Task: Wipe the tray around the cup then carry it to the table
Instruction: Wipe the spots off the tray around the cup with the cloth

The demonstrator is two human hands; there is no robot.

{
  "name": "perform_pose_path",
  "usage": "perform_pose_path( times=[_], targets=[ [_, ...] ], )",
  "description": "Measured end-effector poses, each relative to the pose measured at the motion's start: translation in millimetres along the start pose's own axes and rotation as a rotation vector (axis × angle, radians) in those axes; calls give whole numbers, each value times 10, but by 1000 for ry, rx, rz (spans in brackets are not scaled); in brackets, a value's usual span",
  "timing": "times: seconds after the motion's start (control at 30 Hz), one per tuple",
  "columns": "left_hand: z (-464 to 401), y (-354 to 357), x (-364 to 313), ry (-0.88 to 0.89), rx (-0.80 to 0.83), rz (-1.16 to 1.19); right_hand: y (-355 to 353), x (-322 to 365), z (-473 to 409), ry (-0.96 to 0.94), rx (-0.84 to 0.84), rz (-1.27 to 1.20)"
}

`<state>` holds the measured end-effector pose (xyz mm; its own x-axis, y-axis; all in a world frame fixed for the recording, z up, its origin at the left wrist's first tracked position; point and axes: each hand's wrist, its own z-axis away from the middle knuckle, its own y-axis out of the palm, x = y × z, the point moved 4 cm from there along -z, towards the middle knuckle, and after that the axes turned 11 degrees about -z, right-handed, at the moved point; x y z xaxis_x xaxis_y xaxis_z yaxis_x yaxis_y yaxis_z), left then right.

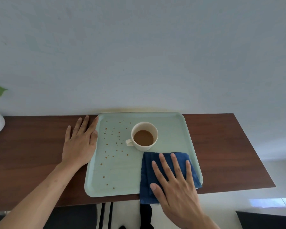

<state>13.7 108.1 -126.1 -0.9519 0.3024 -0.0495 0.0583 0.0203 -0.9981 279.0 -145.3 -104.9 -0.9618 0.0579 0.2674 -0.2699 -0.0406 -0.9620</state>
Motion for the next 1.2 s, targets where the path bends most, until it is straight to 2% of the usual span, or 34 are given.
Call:
perform_pose_path(
  times=[0.33,0.7,0.97,1.2],
  targets=[
    [5,-22,-2,5,10,6,212,781,-226,-127,51,-51],
    [7,-19,-3,12,-8,-9,293,1438,-452,-184,81,-107],
    [15,-23,4,8,-7,-3,278,1294,-404,-174,78,-111],
    [16,-3,15,7,2,13,186,793,-202,-139,73,-58]
  ],
)
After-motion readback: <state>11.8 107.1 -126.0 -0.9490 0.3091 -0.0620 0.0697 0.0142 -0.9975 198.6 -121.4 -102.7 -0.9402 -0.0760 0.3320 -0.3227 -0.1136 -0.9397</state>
